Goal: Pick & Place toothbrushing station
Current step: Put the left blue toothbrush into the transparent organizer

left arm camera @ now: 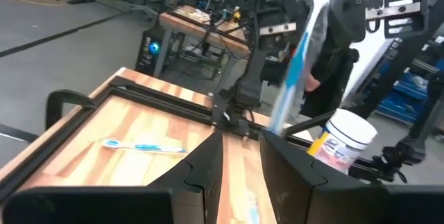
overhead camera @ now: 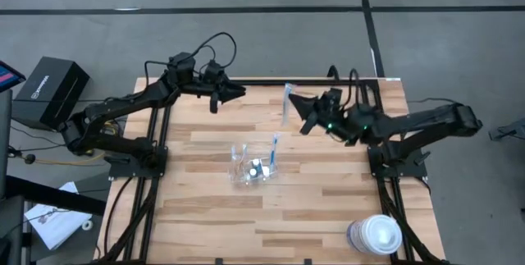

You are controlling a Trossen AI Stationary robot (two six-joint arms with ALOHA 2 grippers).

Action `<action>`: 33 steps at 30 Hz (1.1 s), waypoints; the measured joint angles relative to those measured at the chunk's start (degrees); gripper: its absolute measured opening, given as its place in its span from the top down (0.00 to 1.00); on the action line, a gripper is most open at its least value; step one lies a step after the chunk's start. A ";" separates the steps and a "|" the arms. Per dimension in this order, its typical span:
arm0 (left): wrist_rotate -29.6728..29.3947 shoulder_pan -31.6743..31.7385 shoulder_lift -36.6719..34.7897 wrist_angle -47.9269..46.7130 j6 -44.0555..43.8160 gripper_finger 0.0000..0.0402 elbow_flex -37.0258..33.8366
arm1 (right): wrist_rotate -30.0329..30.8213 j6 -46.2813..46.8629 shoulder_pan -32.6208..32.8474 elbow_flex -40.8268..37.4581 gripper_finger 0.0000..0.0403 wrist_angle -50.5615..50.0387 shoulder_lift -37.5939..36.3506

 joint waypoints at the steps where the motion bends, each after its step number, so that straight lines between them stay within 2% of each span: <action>1: 0.31 -0.15 0.00 0.00 0.01 0.77 0.00 | 1.47 0.00 1.16 -0.26 1.00 2.04 0.84; 6: 1.41 -0.23 0.00 0.00 0.08 0.77 0.00 | 9.06 0.71 6.90 -0.47 1.00 7.60 6.47; 10: 1.52 -0.23 0.00 0.04 0.17 0.77 0.00 | 11.97 1.51 9.59 -0.47 1.00 12.56 10.38; 16: 2.77 -0.23 0.00 0.17 0.48 0.77 0.00 | 12.09 2.33 9.85 -0.42 1.00 18.78 16.06; 26: 3.82 -0.21 0.00 0.30 0.63 0.77 0.00 | 12.13 13.24 9.74 -0.46 1.00 18.83 25.91; 33: 4.21 -0.21 0.00 0.26 0.66 0.77 0.00 | 13.58 18.40 10.50 -0.98 1.00 20.84 29.85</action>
